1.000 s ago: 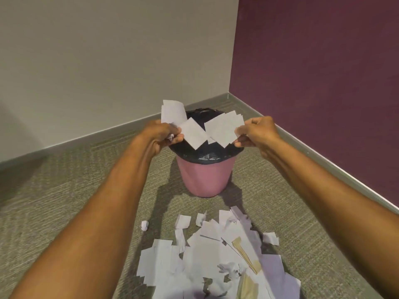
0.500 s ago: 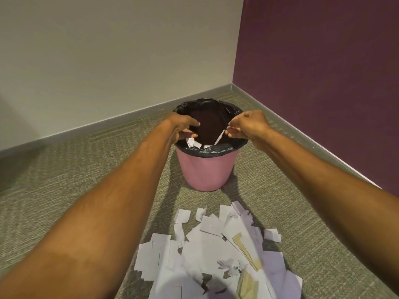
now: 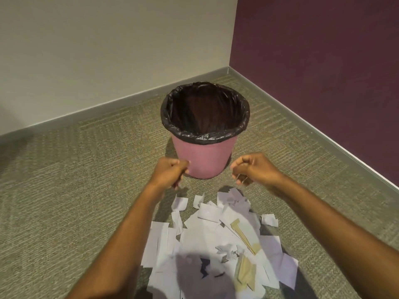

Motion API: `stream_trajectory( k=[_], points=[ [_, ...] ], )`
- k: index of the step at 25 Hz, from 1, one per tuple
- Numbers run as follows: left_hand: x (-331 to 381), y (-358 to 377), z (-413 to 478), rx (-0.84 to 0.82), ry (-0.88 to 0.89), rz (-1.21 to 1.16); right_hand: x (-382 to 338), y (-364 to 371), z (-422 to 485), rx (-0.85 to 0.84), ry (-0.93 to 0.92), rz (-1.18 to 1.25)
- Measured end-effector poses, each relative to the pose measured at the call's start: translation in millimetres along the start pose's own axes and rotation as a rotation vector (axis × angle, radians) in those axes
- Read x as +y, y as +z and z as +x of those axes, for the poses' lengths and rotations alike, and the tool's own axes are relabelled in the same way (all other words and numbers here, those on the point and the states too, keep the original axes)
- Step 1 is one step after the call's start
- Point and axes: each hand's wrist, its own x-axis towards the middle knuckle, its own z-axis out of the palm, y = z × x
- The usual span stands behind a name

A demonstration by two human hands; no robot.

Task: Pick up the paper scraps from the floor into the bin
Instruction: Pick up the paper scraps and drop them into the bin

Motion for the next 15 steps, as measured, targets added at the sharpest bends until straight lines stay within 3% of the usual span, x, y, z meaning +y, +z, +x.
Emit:
stream_trajectory(
  k=[7,9,11,15],
  points=[
    [-132,78,-46,-0.299,-0.030,0.978,131,39,5,-0.167,0.212,-0.854],
    [-148,89,-62,-0.345,-0.035,1.075,147,40,3,-0.158,0.256,-0.973],
    [-166,96,-70,-0.305,0.028,1.164,156,43,1,-0.157,0.271,-1.035],
    [-204,111,-65,-0.245,-0.014,1.219,164,59,-4,-0.237,0.272,-1.053]
  ],
)
